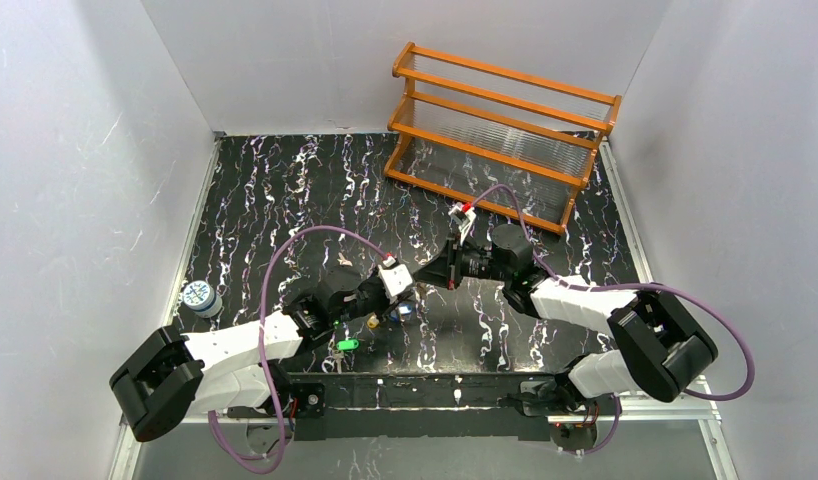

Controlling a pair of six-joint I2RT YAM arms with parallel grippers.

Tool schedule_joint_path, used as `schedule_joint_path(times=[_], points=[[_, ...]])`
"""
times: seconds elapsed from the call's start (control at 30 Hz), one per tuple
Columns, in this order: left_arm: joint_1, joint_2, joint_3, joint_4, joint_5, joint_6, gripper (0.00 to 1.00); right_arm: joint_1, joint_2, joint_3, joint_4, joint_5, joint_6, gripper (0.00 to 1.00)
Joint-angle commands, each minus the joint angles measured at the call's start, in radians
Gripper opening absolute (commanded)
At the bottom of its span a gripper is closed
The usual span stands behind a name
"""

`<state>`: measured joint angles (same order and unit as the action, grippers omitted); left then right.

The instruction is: Put the keys on the keyring

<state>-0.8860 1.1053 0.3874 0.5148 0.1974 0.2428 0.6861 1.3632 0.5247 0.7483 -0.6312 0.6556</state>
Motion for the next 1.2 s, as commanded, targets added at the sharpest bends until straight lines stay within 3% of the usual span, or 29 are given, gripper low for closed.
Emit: schedule_joint_path(times=[0.0, 1.07, 1.17], points=[[-0.005, -0.005, -0.007, 0.004, 0.027, 0.004, 0.00, 0.006, -0.001, 0.033, 0.099, 0.011, 0.007, 0.01], [-0.033, 0.001, -0.023, 0.080, 0.051, -0.053, 0.00, 0.031, -0.051, 0.002, 0.173, 0.101, -0.012, 0.01], [-0.034, -0.044, -0.042, 0.082, 0.009, -0.069, 0.16, 0.031, -0.060, -0.005, 0.139, 0.084, -0.026, 0.01]])
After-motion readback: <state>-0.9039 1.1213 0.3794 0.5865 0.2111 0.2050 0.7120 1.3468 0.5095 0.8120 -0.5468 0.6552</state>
